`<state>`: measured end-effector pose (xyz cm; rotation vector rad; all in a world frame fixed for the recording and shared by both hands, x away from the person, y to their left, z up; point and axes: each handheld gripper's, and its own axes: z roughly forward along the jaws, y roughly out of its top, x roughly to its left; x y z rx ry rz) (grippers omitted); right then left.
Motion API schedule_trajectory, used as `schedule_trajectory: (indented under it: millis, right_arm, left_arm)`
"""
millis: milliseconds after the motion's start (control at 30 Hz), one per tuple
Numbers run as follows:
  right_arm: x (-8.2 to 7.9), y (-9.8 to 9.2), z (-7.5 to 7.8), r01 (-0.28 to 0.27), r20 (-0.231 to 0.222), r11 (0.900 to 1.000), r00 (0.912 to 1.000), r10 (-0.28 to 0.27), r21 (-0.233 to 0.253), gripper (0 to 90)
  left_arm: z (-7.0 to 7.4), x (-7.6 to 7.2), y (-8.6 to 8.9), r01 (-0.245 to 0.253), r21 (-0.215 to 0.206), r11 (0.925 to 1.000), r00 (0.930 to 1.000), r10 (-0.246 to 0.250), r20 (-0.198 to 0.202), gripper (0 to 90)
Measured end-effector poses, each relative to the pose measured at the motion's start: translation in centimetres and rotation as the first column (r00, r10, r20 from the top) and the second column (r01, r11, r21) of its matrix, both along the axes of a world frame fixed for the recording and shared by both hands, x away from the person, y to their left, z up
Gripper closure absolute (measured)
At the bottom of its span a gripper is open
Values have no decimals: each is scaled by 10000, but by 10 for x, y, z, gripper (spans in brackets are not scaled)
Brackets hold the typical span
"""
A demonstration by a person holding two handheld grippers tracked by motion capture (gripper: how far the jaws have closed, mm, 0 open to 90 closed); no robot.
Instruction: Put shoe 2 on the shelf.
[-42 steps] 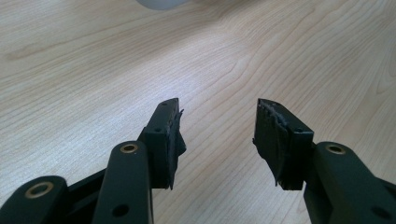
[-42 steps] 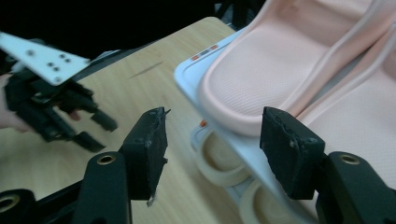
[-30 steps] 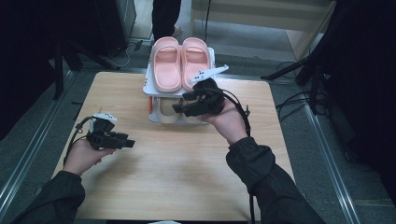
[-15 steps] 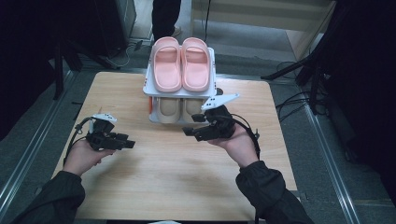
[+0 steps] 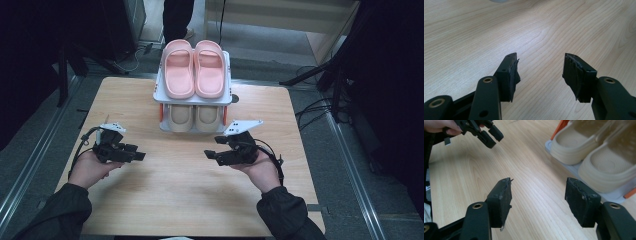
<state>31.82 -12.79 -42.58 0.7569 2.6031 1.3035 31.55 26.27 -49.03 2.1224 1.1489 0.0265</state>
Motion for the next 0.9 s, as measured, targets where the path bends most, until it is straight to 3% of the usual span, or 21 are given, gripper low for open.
schedule_trajectory:
  millis: [633,900]
  right_arm:
    - [-6,-34,-40,877,-553,9961,9946,-875,18,360]
    - [0,-35,-55,1660,-1114,9861,9800,-1649,8,313]
  left_arm:
    - [1,-9,-6,229,93,9997,9997,-230,57,405]
    - [1,-11,-15,554,200,9983,9983,-557,142,390]
